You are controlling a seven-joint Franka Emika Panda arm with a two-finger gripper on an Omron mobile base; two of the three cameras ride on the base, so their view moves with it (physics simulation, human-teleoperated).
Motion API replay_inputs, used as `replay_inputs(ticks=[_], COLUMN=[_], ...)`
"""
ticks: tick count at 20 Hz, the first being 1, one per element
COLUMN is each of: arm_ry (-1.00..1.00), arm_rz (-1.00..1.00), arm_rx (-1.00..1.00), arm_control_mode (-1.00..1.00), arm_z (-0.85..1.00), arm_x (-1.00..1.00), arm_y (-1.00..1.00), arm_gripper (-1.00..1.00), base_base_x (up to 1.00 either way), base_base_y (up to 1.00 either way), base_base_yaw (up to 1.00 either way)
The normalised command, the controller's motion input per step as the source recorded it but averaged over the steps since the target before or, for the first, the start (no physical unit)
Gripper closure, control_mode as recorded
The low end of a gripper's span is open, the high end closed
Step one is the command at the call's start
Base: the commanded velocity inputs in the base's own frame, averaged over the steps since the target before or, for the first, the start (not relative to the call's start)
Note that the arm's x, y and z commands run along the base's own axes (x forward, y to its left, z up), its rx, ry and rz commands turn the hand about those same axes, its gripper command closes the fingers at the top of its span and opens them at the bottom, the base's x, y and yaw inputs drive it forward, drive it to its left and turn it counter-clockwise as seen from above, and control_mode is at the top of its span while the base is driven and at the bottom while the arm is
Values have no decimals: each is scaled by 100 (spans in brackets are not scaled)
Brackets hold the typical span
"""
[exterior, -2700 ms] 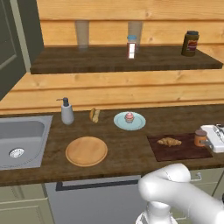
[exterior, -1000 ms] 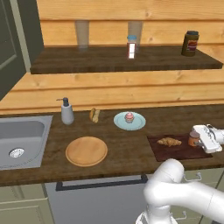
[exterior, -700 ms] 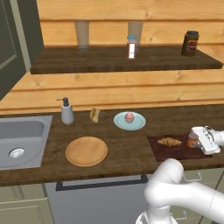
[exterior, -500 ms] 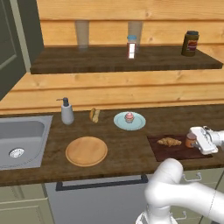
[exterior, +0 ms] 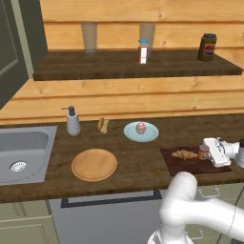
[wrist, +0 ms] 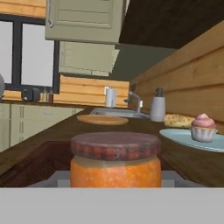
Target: From the different types of pastries on the counter, select a croissant and place it on the cutting board. Then retrieve a jar of jam from the cabinet and place it alongside the croissant on the cutting board.
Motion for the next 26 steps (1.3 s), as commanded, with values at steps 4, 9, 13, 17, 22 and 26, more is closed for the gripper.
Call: replay_inputs(ticks=[4, 9, 13, 17, 22, 26], arm_ry=[-6, -5, -4, -5, -6, -7], arm_rz=[0, 1, 1, 0, 0, 0], arm_rx=[0, 0, 0, 1, 6, 7], arm_control_mode=[-100, -100, -100, -100, -100, -100], arm_z=[-28, -26, -17, -1, 0, 16], arm_x=[27, 11, 0, 0, 0, -6], arm_y=[-21, -21, -9, -22, -37, -11], arm_gripper=[100, 100, -100, -100, -100, -100], base_base_x=[0, 0, 0, 0, 0, 0], base_base_y=[0, 0, 0, 0, 0, 0], base_base_yaw=[0, 0, 0, 0, 0, 0])
